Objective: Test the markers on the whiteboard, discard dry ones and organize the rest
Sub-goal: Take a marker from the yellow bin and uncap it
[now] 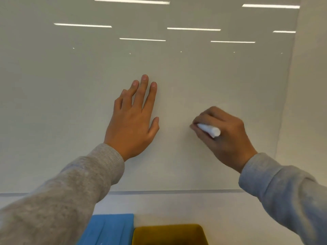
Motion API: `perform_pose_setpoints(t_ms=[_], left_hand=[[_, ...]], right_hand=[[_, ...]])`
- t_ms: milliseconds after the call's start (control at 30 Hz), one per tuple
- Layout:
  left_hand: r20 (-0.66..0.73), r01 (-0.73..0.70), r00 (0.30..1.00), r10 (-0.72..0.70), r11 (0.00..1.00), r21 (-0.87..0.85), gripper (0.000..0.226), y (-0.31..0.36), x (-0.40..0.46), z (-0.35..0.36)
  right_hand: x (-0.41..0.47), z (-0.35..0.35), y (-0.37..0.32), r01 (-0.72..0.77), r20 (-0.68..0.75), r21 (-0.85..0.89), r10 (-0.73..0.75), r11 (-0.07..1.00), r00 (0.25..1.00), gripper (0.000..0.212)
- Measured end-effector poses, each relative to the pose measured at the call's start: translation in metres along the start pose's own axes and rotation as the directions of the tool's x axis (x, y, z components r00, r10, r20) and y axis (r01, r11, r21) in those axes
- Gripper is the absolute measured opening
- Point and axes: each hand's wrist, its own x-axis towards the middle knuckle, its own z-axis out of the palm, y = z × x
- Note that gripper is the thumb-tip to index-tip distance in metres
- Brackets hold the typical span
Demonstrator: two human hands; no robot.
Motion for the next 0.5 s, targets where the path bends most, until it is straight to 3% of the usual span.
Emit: perform_pose_setpoints(t_ms=[67, 167, 233, 367, 400, 500], left_hand=[[0.002, -0.004, 1.0, 0.004, 1.0, -0.001, 0.077, 0.0, 0.0, -0.001], [0.004, -0.01, 1.0, 0.01, 1.0, -0.01, 0.077, -0.001, -0.001, -0.001], [0.006, -0.014, 1.0, 0.015, 1.0, -0.014, 0.077, 0.0, -0.002, 0.0], [0.017, -0.011, 1.0, 0.011, 1.0, -0.002, 0.077, -0.001, -0.003, -0.001], [0.02, -0.01, 1.0, 0.01, 1.0, -0.004, 0.077, -0.001, -0.003, -0.002], [0.03, -0.022, 0.999, 0.022, 1.0, -0.004, 0.077, -0.001, -0.003, -0.003]], right_hand=[[-0.008, -0.006, 0.002, 0.054, 0.081, 0.025, -0.056, 0.998, 0.995, 0.011], [0.013, -0.023, 0.022, -0.063, -0.152, -0.016, 0.059, 0.998, 0.987, 0.013], [0.012, -0.025, 0.023, -0.1, -0.201, -0.034, 0.091, 0.994, 0.975, 0.013], [-0.026, -0.012, 0.007, 0.03, 0.147, -0.004, -0.029, 1.0, 0.989, 0.012], [-0.027, -0.015, 0.011, 0.043, 0.178, 0.011, -0.044, 0.999, 0.983, 0.01], [-0.008, -0.034, 0.029, -0.032, -0.003, -0.042, 0.032, 0.999, 0.999, 0.011]])
